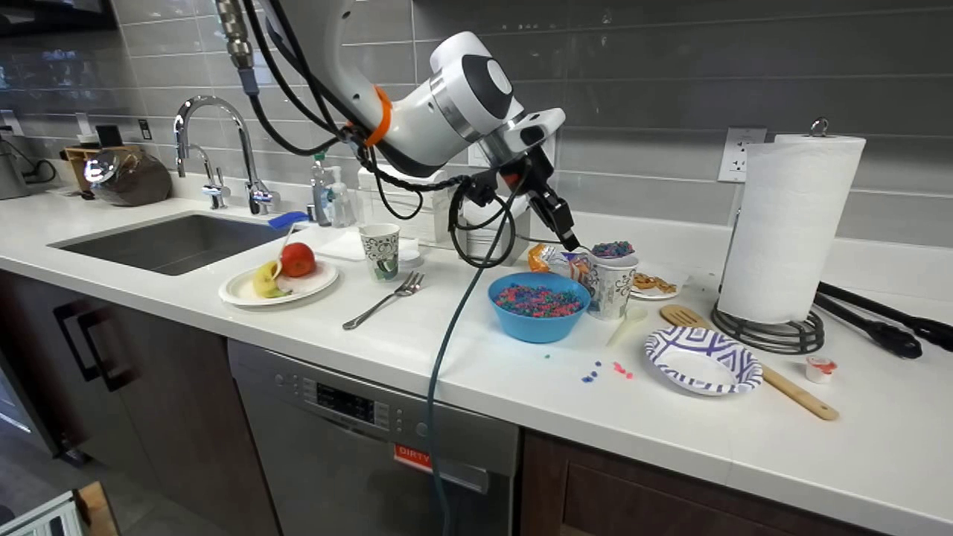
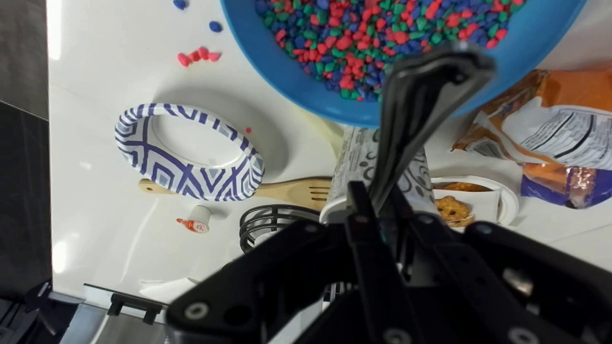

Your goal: Take a scoop from the blue bowl using the spoon and empty it into the cup next to the blue bowl

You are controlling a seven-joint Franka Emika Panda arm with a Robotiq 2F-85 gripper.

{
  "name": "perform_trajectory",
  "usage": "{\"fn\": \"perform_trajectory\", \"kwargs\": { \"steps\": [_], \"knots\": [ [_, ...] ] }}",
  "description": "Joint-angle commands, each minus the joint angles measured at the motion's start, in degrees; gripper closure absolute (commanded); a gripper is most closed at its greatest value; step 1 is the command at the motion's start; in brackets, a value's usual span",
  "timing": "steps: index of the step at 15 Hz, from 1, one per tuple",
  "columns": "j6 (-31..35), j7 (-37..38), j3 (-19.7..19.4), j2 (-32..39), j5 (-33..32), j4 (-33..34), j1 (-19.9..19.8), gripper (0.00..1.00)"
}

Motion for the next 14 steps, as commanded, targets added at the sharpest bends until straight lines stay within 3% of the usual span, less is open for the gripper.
{"fn": "perform_trajectory", "kwargs": {
  "steps": [1, 14],
  "knots": [
    [-2.0, -0.1, -1.2, 1.2, -1.8, 1.9, 1.2, 0.97],
    [-2.9, -2.9, -1.7, 2.9, -5.5, 3.7, 1.6, 0.97]
  ]
}}
